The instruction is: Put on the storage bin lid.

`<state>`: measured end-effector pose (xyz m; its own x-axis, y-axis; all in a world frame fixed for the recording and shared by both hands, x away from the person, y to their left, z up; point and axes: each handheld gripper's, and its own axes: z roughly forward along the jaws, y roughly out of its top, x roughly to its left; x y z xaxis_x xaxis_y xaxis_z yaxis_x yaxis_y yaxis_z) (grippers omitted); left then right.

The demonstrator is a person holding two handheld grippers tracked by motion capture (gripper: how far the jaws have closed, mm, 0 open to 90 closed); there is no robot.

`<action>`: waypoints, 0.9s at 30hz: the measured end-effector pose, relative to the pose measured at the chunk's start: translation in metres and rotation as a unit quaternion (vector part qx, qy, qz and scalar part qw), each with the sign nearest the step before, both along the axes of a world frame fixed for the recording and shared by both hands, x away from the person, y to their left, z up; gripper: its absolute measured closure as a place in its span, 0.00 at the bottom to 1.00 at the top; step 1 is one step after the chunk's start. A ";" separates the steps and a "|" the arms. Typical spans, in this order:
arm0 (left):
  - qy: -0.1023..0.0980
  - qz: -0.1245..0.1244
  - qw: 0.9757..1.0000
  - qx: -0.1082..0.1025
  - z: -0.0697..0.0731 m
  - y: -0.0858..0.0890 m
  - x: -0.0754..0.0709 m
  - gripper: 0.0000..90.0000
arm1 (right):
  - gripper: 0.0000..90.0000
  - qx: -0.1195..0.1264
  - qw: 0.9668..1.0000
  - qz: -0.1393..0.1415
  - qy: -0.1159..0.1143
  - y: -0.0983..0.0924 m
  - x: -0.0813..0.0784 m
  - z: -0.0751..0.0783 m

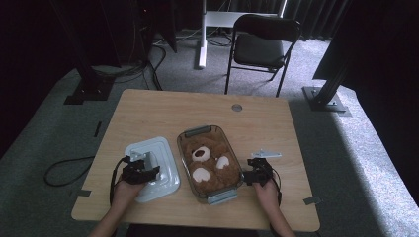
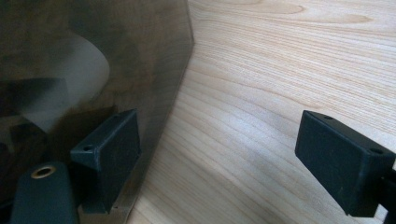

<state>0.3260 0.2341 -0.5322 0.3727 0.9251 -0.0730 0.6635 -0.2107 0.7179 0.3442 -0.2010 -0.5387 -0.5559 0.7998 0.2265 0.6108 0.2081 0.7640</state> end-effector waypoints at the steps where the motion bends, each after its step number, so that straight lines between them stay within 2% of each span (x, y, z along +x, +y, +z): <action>1: -0.005 0.002 1.000 -0.003 0.001 0.003 0.000 0.58 | 0.15 0.000 1.000 0.000 -0.002 0.000 0.000 0.000; 6: -0.026 0.012 0.999 -0.017 0.011 0.017 -0.005 0.73 | 0.15 0.003 1.000 -0.002 -0.005 0.001 -0.001 -0.001; 10: -0.047 0.016 0.999 -0.017 0.023 0.025 -0.011 0.74 | 0.15 0.011 1.000 0.005 0.001 0.001 -0.002 -0.003; 15: -0.066 0.013 0.997 -0.028 0.043 0.035 -0.022 0.75 | 0.15 0.016 1.000 0.025 0.003 0.006 -0.003 -0.004; 20: -0.096 0.009 0.995 -0.040 0.072 0.044 -0.033 0.75 | 0.15 0.008 0.999 0.044 0.001 0.016 -0.006 -0.002; 21: -0.105 0.010 0.994 -0.042 0.077 0.045 -0.035 0.75 | 0.15 0.008 0.999 0.044 -0.001 0.018 -0.007 -0.002; 22: -0.105 0.010 0.994 -0.042 0.077 0.045 -0.035 0.75 | 0.15 0.008 0.999 0.044 -0.001 0.018 -0.007 -0.002; 23: -0.116 0.004 0.992 -0.043 0.088 0.046 -0.039 0.75 | 0.15 0.007 0.999 0.044 -0.003 0.020 -0.007 -0.001; 27: -0.138 -0.005 0.989 -0.048 0.106 0.046 -0.045 0.75 | 0.15 0.009 0.999 0.038 -0.020 0.028 -0.009 0.002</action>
